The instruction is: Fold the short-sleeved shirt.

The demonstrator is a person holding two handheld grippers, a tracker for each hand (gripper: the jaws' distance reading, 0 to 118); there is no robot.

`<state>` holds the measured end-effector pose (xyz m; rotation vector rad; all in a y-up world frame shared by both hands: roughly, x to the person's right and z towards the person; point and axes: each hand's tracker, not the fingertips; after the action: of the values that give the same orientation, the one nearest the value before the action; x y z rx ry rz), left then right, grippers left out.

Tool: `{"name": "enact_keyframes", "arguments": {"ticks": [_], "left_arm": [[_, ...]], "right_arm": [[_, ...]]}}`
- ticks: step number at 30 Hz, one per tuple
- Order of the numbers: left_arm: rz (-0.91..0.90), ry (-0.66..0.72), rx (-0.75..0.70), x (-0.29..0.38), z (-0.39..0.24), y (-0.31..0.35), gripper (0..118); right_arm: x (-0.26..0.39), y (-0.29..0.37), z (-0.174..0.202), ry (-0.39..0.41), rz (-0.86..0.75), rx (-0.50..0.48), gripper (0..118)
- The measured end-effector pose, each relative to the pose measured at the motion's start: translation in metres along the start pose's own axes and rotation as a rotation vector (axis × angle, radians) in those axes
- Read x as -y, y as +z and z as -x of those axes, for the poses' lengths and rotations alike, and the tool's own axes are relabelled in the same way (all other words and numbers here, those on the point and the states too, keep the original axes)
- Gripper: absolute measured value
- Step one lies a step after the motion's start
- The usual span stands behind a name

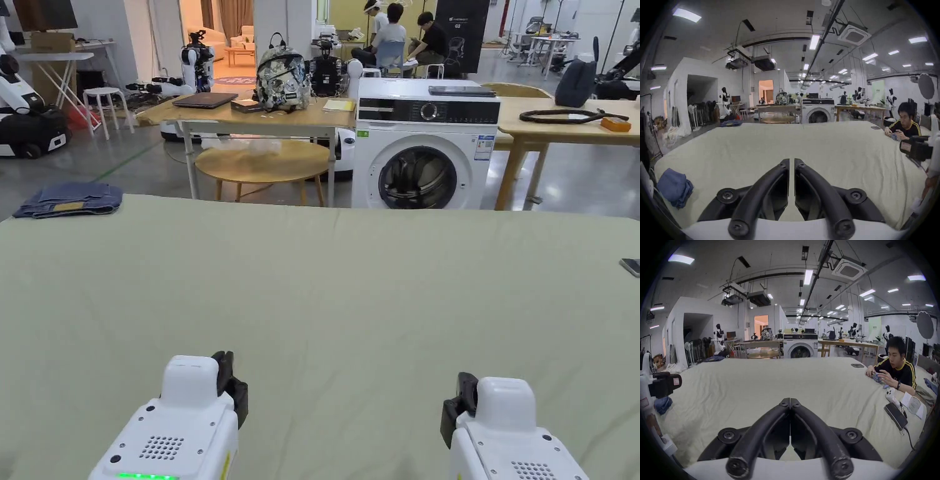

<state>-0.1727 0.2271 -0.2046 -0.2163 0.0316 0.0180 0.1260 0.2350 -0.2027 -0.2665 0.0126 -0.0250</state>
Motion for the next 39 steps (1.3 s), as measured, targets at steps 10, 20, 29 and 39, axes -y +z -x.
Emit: {"name": "enact_keyframes", "arguments": {"ticks": [10,20,29,39], "left_arm": [[-0.033,0.005,0.021,-0.008,-0.013,0.005,0],[-0.040,0.016,0.005,-0.004,-0.006,-0.006,39],[-0.095,0.032,0.039,-0.002,-0.003,-0.007,79],[-0.150,0.000,-0.010,-0.004,-0.004,-0.008,79]], "right_arm": [[-0.001,0.004,0.001,0.002,-0.051,0.018,0],[0.005,0.001,0.005,-0.001,-0.059,0.030,39],[0.009,-0.002,0.010,0.060,-0.082,0.037,90],[-0.002,-0.008,-0.002,-0.038,-0.115,-0.016,94]]}}
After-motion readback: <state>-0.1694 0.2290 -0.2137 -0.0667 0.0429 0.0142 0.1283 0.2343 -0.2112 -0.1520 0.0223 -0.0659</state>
